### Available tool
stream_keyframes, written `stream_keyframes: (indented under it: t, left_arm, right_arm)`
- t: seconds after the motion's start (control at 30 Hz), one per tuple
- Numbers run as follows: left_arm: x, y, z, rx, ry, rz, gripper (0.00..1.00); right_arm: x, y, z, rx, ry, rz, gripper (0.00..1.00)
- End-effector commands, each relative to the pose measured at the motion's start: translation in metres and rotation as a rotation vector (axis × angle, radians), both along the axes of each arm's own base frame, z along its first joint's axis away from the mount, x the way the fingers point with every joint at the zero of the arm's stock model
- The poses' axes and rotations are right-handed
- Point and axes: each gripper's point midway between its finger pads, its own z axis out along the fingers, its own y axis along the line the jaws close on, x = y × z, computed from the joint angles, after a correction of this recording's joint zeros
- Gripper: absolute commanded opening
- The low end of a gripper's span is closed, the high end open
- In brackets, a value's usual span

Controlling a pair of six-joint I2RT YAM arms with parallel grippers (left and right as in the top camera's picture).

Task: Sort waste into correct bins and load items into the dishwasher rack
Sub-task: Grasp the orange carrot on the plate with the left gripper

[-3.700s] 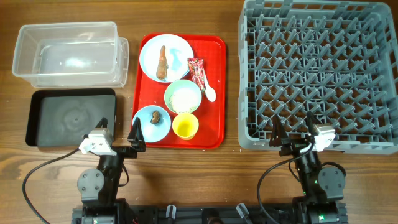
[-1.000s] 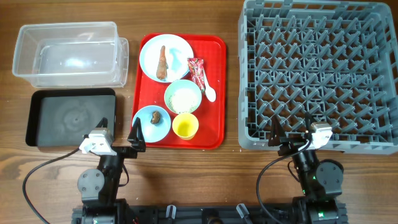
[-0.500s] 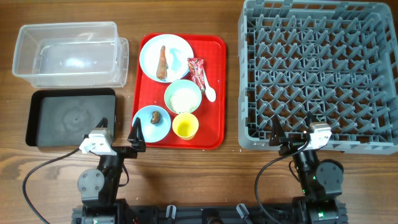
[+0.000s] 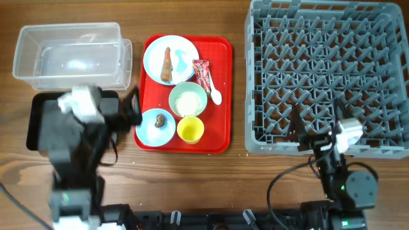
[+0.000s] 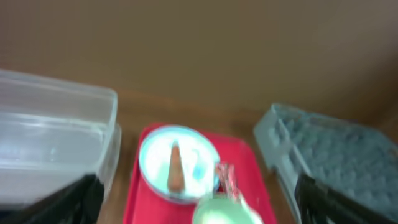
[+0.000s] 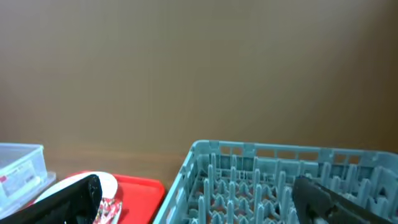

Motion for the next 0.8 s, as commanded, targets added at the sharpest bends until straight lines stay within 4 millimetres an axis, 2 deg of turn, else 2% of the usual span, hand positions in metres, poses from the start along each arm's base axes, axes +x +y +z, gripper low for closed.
stream_keyframes:
  t: [0.0,0.07,0.13,0.17,0.23,0.3,0.37,0.43,0.47,0.5,0.57,0.63,0.77]
  left_arm:
    - [0.050,-0.010,0.041,0.021,0.109,-0.053,1.00]
    - [0.085,-0.024,0.046,0.092,0.219,-0.109,1.00]
    - [0.119,-0.034,0.021,0.113,0.389,-0.114,1.00]
    - [0.129,-0.039,0.006,0.117,0.456,-0.126,1.00]
    - [0.150,-0.056,-0.047,0.130,0.614,-0.167,1.00]
    - [0.159,-0.068,-0.100,0.142,0.735,-0.194,1.00]
    - [0.163,-0.072,-0.142,0.149,0.831,-0.205,1.00]
    - [0.165,-0.072,-0.173,0.155,0.894,-0.202,1.00]
    - [0.168,-0.068,-0.181,0.168,0.904,-0.179,0.96]
    - [0.171,-0.060,-0.187,0.174,0.916,-0.119,0.88]
    - [0.179,-0.041,-0.196,0.173,0.928,0.043,0.82]
    - [0.189,-0.041,-0.208,0.173,0.918,0.052,0.77]
    - [0.197,-0.042,-0.233,0.189,0.926,0.038,0.74]
  right_arm:
    - [0.014,0.002,0.023,-0.075,0.104,0.005,1.00]
    - [0.028,0.004,0.032,-0.084,0.229,0.010,1.00]
    - [0.044,0.005,0.034,-0.094,0.382,0.015,1.00]
    - [0.051,0.006,0.033,-0.098,0.452,0.018,1.00]
    - [0.066,0.013,0.024,-0.102,0.573,0.059,1.00]
    - [0.083,0.022,-0.002,-0.046,0.672,0.092,1.00]
    - [0.093,0.028,-0.033,0.049,0.795,0.102,1.00]
    - [0.100,0.039,-0.058,0.086,0.885,0.150,1.00]
    - [0.102,0.040,-0.067,0.088,0.913,0.154,1.00]
    - [0.104,0.040,-0.074,0.088,0.936,0.152,1.00]
    - [0.107,0.040,-0.084,0.088,0.965,0.150,0.96]
    - [0.108,0.040,-0.087,0.087,0.974,0.149,0.94]
    - [0.108,0.039,-0.088,0.081,0.972,0.143,0.93]
